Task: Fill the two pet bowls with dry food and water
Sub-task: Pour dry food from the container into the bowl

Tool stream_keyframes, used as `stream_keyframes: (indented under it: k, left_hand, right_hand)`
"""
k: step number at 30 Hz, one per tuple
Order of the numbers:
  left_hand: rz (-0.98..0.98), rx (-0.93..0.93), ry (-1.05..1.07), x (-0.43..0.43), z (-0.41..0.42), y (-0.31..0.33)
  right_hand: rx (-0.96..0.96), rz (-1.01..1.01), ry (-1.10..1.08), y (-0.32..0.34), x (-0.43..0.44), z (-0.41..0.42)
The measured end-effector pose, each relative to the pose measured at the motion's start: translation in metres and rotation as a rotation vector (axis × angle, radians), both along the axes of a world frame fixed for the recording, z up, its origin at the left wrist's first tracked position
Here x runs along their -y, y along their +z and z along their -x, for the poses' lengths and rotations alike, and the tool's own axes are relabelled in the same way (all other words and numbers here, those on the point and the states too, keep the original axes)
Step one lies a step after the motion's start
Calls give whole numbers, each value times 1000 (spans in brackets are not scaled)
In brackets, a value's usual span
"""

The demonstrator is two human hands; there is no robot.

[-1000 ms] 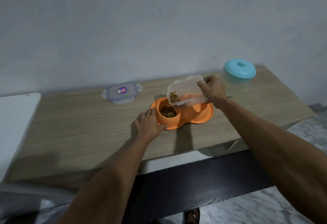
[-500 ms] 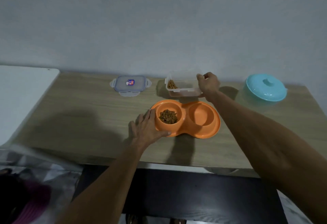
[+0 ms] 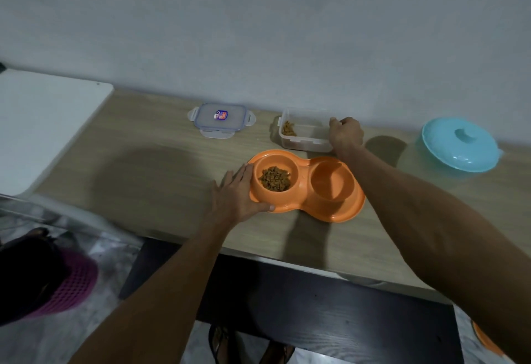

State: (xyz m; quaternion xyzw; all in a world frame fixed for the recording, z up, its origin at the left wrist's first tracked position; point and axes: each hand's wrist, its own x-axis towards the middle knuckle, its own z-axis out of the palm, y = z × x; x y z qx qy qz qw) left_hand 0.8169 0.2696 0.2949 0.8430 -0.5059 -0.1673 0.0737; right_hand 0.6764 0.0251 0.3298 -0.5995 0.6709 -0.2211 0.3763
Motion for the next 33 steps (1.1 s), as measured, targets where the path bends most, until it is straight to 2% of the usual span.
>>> stream_keyframes:
  k: [6, 10, 12, 16, 20, 23, 29, 33]
  left_hand:
    - [1, -4, -9, 0, 2, 1]
    - [41, 155, -52, -2, 10, 6]
    - [89, 210, -75, -2, 20, 13]
    - [124, 199, -163, 8, 48, 30]
    - [87, 174, -279, 25, 67, 38]
    - [55, 114, -273, 30, 84, 43]
    - [-1, 114, -227, 50, 114, 47]
    - [-36, 129, -169, 62, 128, 35]
  right_hand:
    - [-19, 7, 18, -4, -5, 8]
    - [-15, 57, 24, 9, -14, 22]
    - [-20, 111, 23, 25, -20, 32]
    - [-46, 280, 36, 69, -33, 56]
    - [-75, 440, -4, 106, -40, 81]
    - [-106, 516, -48, 124, -41, 114]
    - [-179, 483, -186, 126, -15, 201]
    - [-112, 350, -252, 100, 11, 246]
